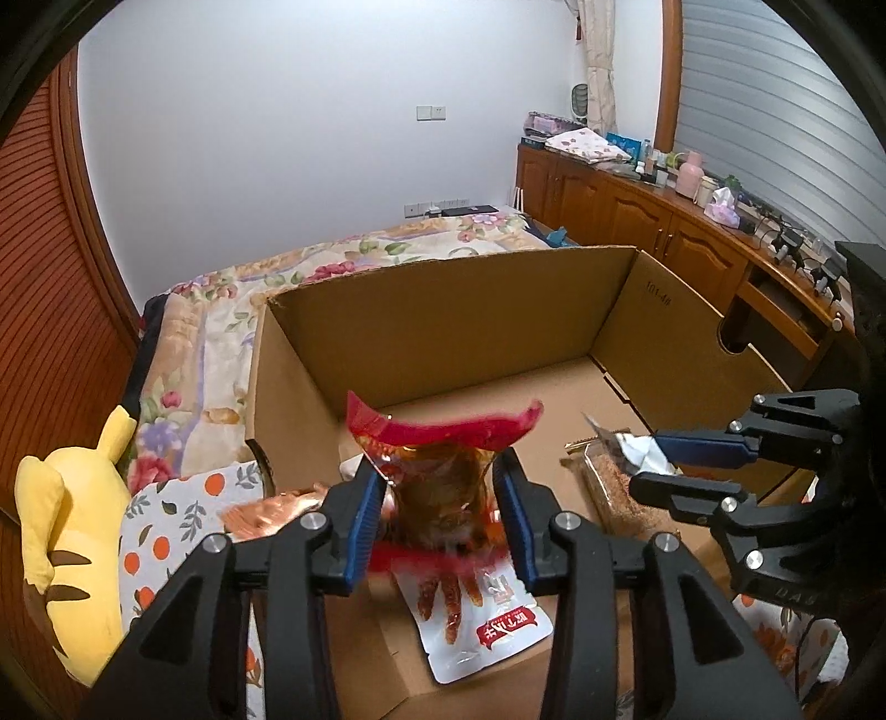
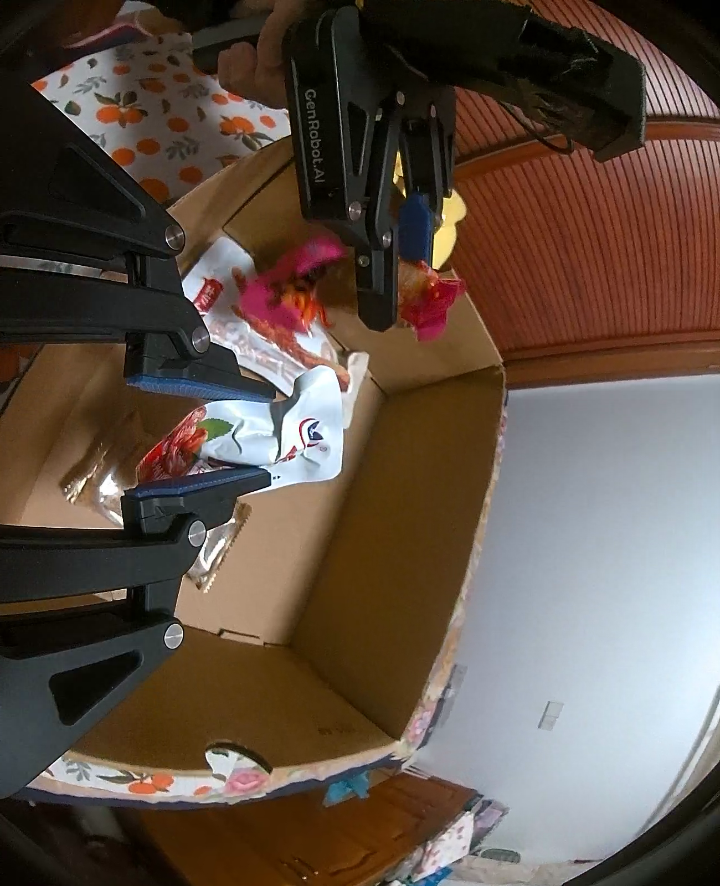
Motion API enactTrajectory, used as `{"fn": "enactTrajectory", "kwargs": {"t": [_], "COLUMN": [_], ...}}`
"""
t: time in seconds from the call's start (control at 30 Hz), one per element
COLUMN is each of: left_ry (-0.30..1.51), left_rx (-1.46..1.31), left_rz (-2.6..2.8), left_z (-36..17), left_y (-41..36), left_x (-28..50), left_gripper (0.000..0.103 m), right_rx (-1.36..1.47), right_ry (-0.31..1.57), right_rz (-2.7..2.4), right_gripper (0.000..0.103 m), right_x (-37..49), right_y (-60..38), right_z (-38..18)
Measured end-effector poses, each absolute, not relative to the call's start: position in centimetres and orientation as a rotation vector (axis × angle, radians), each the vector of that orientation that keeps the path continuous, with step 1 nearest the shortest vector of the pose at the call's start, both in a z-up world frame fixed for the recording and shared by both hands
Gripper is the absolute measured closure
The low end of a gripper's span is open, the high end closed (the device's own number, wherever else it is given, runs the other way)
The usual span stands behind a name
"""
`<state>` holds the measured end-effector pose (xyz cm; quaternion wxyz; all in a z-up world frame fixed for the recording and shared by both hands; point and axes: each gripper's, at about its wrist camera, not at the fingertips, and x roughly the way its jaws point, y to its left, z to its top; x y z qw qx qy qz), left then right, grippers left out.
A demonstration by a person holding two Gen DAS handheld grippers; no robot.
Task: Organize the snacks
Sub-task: 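Lift both held snacks over the box and release them inside, then move both open tools back toward the remaining snacks on the sheet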
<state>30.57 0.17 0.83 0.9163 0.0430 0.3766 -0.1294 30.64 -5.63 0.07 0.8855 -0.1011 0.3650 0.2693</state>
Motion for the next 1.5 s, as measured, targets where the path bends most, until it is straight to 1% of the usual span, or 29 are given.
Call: {"fn": "enactTrajectory", "kwargs": {"t": [0.23,0.3,0.4,0.53,0.7,0.8,0.83,0.9,1.03,1.2,1.33,1.5], "left_ry": [0.779,0.778,0.782,0.761,0.737,0.715,0.703,0.684,0.647,0.618,0.626,0.657], "left_rx": [0.076,0.077,0.074,0.074,0.068,0.064,0.06,0.064,0.075,0.07,0.056,0.032], "left_rz": [-0.27,-0.273,-0.279,-0.283,-0.302,-0.31,-0.317,-0.322,-0.336,-0.368,-0.376,-0.384], "left_z": [0.7,0.7,0.6,0.8,1.6,2.1,2.4,2.8,3.7,4.2,3.5,1.6], "left_y": [0.7,0.6,0.5,0.4,0.2,0.0,0.0,-0.1,-0.6,-0.8,-0.9,-0.5], "left_x": [30.4,30.3,30.2,29.8,29.2,28.2,27.6,26.4,23.5,19.6,16.5,13.6], "left_gripper": [0.061,0.057,0.054,0.048,0.044,0.035,0.032,0.032,0.032,0.031,0.03,0.03], "right_rx": [-0.177,-0.166,-0.14,-0.119,-0.118,-0.118,-0.117,-0.116,-0.128,-0.144,-0.133,-0.116], "right_ry": [0.795,0.803,0.809,0.805,0.781,0.761,0.755,0.739,0.715,0.683,0.674,0.69], "right_rz": [0.572,0.569,0.567,0.567,0.576,0.581,0.58,0.58,0.574,0.57,0.567,0.555], "right_gripper": [0.08,0.08,0.078,0.075,0.075,0.074,0.072,0.071,0.063,0.057,0.054,0.051], "right_x": [31.4,31.6,32.0,32.3,31.0,29.7,29.2,28.0,25.3,21.3,17.9,14.1], "right_y": [-5.3,-5.4,-5.8,-6.3,-6.6,-6.8,-7.0,-7.4,-8.1,-9.6,-11.0,-12.3], "right_z": [-0.4,-0.5,-0.5,-0.4,0.4,1.1,1.3,1.9,2.8,3.4,3.2,1.6]}}
